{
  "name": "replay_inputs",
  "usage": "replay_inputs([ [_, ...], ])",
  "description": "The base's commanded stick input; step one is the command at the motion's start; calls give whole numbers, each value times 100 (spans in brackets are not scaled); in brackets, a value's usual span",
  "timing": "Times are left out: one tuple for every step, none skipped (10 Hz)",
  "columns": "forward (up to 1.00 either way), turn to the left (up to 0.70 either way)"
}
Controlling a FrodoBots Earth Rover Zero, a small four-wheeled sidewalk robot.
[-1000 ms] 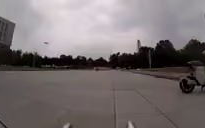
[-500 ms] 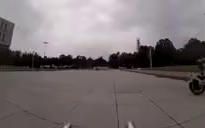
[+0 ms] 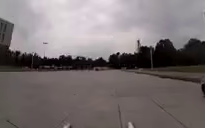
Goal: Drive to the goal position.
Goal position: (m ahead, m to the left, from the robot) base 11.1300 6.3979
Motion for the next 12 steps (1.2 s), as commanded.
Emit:
replay_inputs([
  [70,0],
  [70,0],
  [70,0],
  [70,0],
  [70,0],
  [70,0],
  [70,0],
  [70,0],
  [70,0],
  [70,0],
  [70,0],
  [70,0],
])
